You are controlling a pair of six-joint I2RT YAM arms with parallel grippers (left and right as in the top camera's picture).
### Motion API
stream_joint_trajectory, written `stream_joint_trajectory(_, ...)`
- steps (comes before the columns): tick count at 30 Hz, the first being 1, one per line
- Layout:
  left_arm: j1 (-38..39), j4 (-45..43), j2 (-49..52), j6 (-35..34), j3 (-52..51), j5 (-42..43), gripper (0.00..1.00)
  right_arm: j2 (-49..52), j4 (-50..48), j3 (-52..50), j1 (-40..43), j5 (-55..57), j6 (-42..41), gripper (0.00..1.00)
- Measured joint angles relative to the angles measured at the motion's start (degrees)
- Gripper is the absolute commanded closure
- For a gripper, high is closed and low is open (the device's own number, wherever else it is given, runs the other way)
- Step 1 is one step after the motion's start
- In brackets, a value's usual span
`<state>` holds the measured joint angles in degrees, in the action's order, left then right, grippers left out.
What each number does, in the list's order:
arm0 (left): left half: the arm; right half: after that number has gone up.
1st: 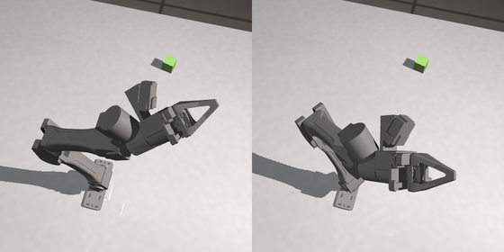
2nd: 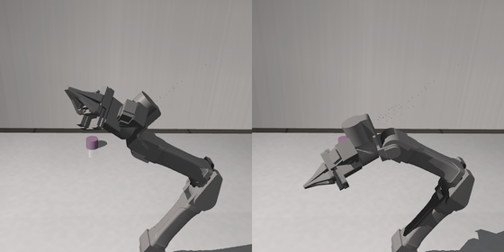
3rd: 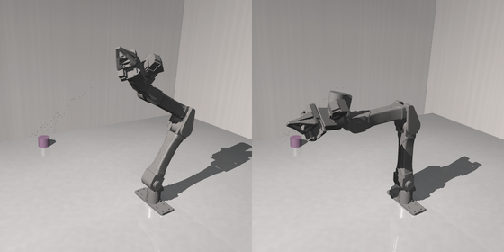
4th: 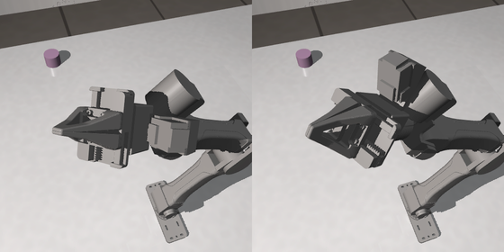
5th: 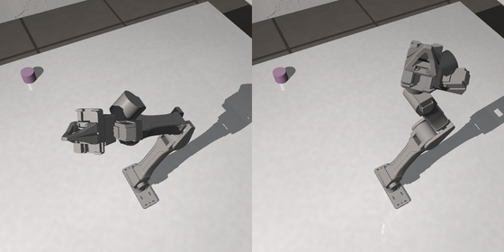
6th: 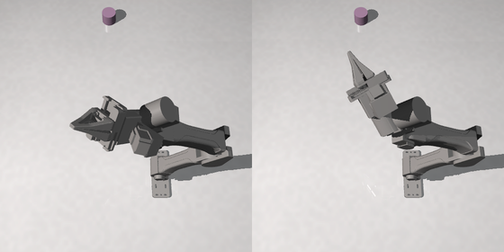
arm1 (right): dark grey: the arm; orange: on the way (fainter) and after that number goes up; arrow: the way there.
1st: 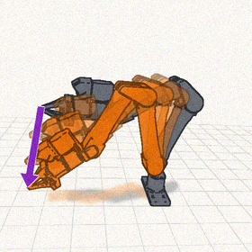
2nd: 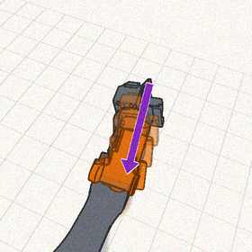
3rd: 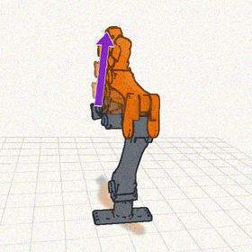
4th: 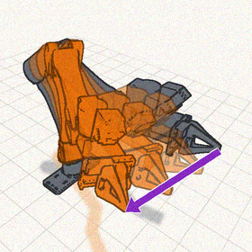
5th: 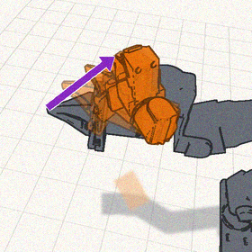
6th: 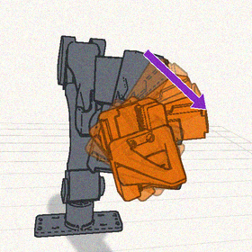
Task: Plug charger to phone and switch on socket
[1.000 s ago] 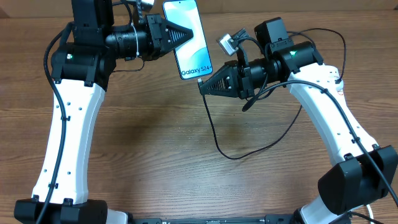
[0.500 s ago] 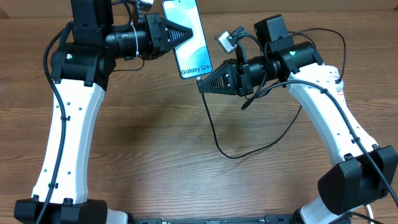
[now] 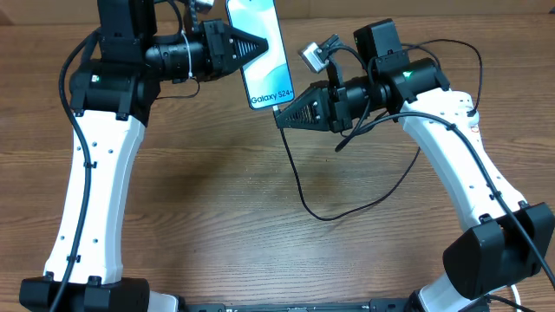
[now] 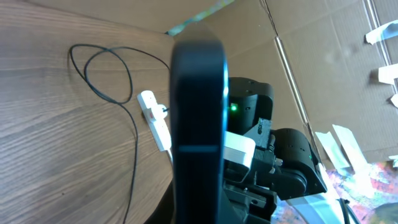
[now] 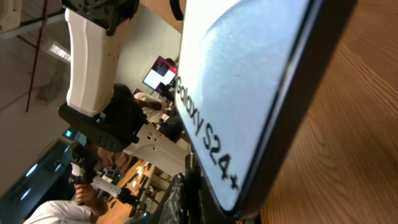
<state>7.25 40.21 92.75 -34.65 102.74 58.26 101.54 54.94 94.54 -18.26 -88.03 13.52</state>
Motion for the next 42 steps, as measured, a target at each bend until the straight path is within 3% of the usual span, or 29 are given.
stream_joint_trajectory(7, -0.07, 1.05, 0.04, 1.11, 0.0, -0.09, 0.96, 0.0, -1.84, 0.07, 0.11, -0.02, -2.91, 0.96)
stream_joint_trajectory(21, 0.57, -1.9, 0.04, -8.33, -0.02, -0.42, 0.96, 0.11, 1.57, 0.22, 0.17, -0.02, -4.79, 0.96)
stream_joint_trajectory(30, 0.59, -1.64, 0.04, -8.74, -0.02, -0.66, 0.96, 0.11, 4.59, 0.24, 0.17, 0.04, -5.05, 0.96)
stream_joint_trajectory(34, 0.5, -0.07, 0.04, -7.65, -0.02, 0.63, 0.96, 0.11, 15.91, 0.44, 0.37, 0.15, 0.04, 0.96)
stream_joint_trajectory(39, 0.52, 8.13, 0.04, -2.99, -0.02, 1.38, 0.95, 0.11, 40.09, 0.59, 0.72, 1.18, 17.27, 0.96)
stream_joint_trajectory(42, 0.83, 10.03, 0.04, -0.83, -0.02, 0.96, 0.95, -0.04, 42.03, 0.22, 0.63, 1.68, 24.11, 0.96)
